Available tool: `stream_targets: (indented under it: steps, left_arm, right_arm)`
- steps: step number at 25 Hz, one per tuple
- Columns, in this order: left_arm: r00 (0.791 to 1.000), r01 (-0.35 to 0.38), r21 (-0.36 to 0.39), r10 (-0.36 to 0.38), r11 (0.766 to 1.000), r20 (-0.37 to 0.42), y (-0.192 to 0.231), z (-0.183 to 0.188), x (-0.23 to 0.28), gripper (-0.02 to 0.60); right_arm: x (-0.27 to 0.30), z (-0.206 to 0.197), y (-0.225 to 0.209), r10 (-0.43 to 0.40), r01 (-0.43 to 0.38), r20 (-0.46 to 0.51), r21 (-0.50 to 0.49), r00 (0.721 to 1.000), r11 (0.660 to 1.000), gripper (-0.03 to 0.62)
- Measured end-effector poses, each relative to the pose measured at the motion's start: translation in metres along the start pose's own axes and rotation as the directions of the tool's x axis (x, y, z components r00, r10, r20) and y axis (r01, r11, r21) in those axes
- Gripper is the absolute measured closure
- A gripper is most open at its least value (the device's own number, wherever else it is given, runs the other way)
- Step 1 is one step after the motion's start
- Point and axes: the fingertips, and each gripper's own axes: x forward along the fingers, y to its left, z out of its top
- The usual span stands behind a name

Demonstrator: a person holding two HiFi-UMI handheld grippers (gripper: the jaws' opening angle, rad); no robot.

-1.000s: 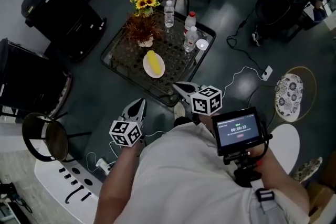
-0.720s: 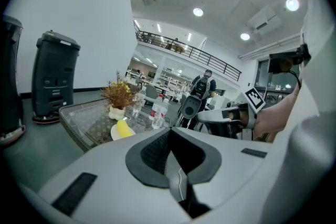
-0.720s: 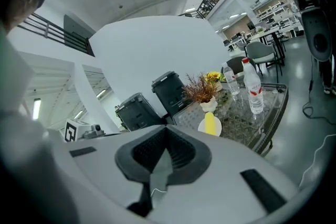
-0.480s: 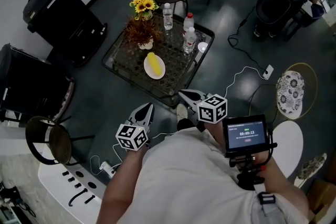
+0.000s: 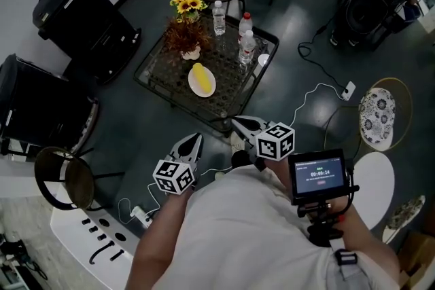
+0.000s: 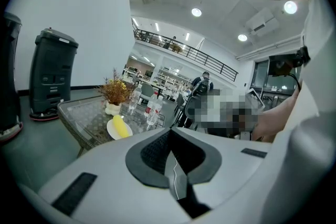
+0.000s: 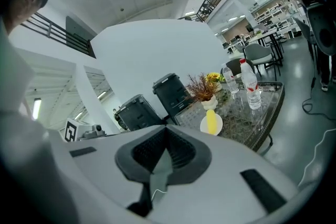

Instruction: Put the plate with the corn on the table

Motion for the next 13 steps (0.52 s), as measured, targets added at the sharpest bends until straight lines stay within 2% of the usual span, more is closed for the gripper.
stream_targets:
  steps: [13]
  left_arm:
    - [0.999, 0.019, -0.043, -0.021, 0.999, -0.043, -0.006, -0.017, 0.015, 0.575]
  right_arm:
    - [-0.002, -0.007, -0.008, -0.017, 0.017, -0.016, 0.03, 1.0, 0.999, 0.588]
